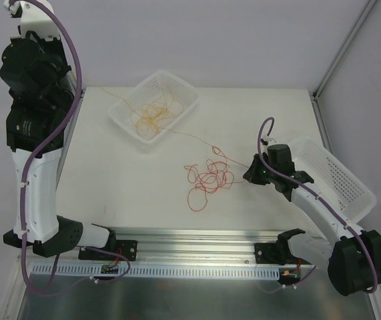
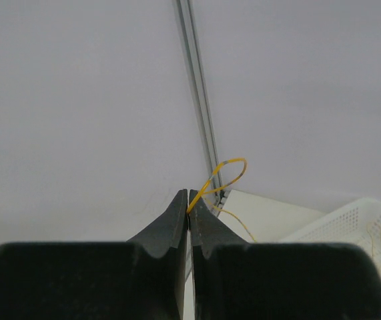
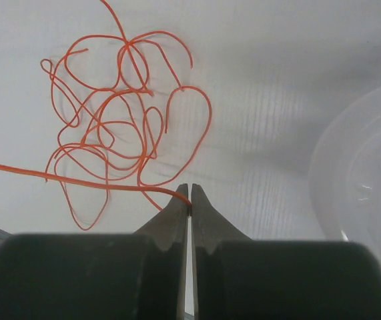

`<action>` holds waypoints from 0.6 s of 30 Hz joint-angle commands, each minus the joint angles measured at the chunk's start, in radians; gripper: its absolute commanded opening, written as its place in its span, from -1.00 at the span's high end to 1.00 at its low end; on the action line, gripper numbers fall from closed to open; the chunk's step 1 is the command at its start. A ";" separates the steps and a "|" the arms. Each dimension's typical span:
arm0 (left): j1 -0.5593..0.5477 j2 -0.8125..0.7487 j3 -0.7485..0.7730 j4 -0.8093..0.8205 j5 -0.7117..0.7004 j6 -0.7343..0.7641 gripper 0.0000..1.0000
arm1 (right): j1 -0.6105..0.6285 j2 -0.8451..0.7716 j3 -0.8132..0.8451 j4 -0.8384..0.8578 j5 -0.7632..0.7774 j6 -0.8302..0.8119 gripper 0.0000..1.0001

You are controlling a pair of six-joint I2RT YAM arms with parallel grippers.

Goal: Untangle the cables

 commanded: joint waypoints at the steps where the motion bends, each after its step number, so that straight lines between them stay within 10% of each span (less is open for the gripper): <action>1: 0.009 0.026 0.086 0.068 -0.048 0.089 1.00 | -0.026 -0.019 -0.020 -0.034 0.009 -0.002 0.99; 12: 0.041 0.043 0.144 0.202 -0.088 0.189 1.00 | -0.052 0.074 -0.036 -0.093 0.005 0.013 0.99; 18: 0.039 -0.024 -0.026 0.196 0.132 0.074 1.00 | -0.047 0.088 -0.004 -0.056 -0.088 -0.012 0.98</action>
